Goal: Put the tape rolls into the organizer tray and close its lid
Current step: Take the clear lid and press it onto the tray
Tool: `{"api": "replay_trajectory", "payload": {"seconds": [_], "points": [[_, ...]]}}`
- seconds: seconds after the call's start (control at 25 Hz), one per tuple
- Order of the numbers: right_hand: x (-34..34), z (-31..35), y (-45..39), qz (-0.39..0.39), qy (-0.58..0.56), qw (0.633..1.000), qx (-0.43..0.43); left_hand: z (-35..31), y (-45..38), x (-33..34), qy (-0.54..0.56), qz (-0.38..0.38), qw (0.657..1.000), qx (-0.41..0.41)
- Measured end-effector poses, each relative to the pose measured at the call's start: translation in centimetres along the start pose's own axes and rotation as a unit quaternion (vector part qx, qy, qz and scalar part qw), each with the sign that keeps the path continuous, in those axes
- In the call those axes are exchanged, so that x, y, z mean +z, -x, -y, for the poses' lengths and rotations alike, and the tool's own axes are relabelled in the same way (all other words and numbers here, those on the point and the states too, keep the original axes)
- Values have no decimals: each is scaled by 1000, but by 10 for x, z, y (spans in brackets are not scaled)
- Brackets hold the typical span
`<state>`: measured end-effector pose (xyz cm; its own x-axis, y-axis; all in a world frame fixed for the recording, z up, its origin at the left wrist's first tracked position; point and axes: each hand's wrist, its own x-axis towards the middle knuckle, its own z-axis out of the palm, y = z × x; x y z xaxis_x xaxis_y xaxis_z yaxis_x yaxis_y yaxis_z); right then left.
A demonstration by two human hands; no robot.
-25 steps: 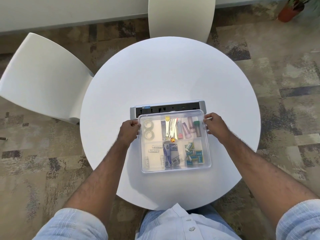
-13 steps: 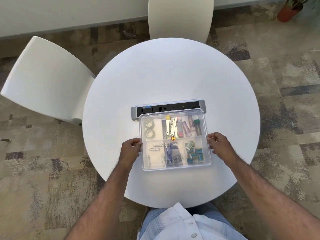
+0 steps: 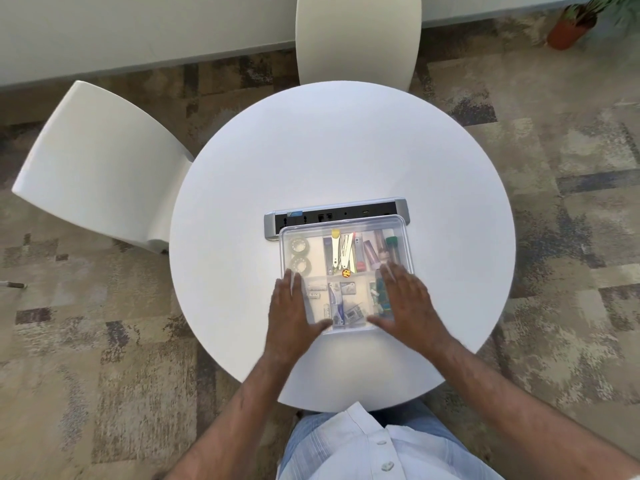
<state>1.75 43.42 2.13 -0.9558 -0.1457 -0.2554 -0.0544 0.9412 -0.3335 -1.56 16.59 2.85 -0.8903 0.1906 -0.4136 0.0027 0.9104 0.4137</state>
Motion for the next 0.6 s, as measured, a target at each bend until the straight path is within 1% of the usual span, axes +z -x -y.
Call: {"api": "replay_trajectory", "payload": {"seconds": [0.08,0.16,0.4,0.52,0.6], "points": [[13,10,2,42,12,999,-11,-9,3,14,-34,41,999,-4],[23,16,1,56,22,998,-4,-17,2,23,-58,62,996,-17],[27,19,0,58,32,998,12,-24,-3,27,-80,69,994,-27],[22,19,-7,59,17,998,-14,-28,-10,25,-80,67,994,-22],[15,19,-22,48,12,998,-37,-34,-23,16,-93,46,995,6]]}}
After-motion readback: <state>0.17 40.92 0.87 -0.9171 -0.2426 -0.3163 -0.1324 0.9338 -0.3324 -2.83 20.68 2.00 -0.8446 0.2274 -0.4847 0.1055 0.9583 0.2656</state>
